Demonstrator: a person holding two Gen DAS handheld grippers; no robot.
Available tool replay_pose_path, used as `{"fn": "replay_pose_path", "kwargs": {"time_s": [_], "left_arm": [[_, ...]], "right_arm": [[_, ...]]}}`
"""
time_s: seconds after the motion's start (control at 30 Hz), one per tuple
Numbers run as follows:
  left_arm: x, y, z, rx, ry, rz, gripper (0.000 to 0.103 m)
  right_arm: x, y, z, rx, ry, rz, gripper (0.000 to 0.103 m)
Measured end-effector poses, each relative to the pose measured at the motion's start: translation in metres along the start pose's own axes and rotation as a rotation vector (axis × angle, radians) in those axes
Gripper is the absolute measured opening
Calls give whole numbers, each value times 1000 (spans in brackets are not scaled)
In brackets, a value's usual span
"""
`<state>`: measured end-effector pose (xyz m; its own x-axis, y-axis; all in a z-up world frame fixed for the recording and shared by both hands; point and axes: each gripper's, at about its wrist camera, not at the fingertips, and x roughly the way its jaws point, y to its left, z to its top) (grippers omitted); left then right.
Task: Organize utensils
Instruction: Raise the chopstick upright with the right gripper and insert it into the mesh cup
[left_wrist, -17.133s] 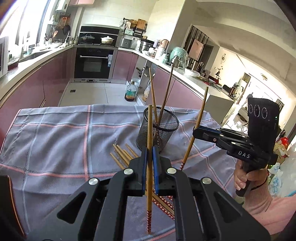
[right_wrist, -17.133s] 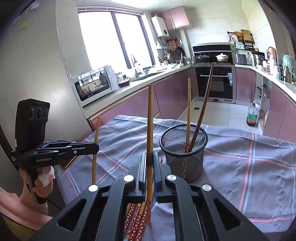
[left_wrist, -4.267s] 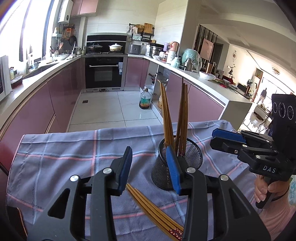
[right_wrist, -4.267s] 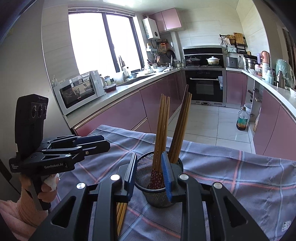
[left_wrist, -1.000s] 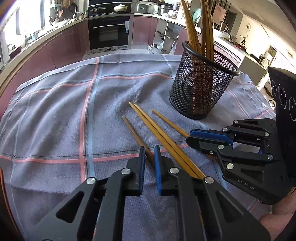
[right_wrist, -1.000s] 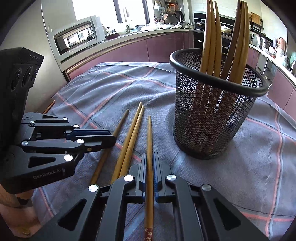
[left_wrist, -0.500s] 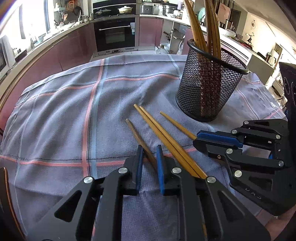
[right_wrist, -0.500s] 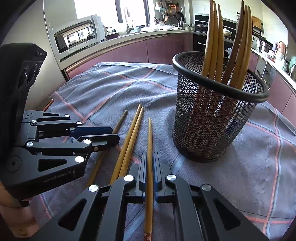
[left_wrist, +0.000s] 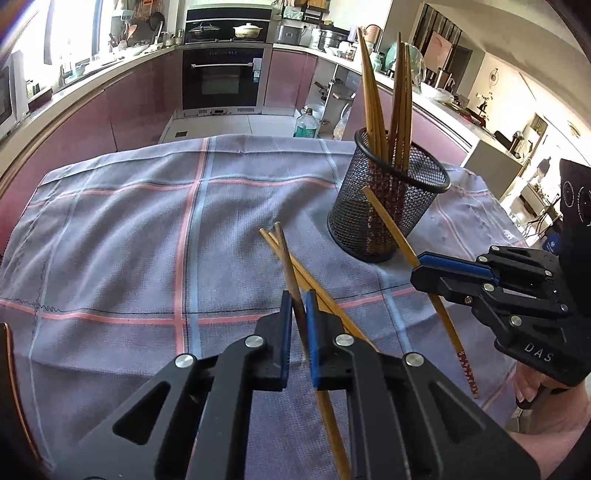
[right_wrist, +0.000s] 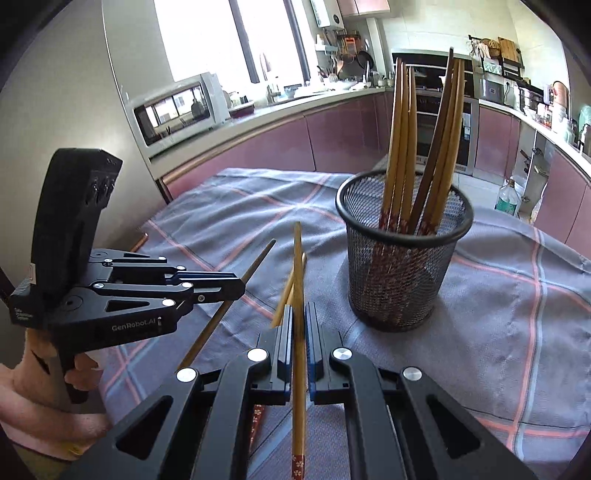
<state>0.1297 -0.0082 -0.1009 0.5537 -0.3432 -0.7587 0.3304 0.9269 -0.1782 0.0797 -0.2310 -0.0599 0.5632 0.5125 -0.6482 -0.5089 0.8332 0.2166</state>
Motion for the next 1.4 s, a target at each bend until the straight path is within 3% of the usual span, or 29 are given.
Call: {"fn": "replay_pose_path", "kwargs": {"time_s": [0.47,0.8,1.4], "left_arm": [[-74,-13,17,23,-149,-155,7],[-116,-18,27,30,-245,-201,7],[-142,-17,49,22,-328,-246,7]], "right_arm": [[-58,-14,15,49,-169,12,5],[-76,-17,21,50,-232,10,5],[-91,-19,33,46,-290,-7,5]]}}
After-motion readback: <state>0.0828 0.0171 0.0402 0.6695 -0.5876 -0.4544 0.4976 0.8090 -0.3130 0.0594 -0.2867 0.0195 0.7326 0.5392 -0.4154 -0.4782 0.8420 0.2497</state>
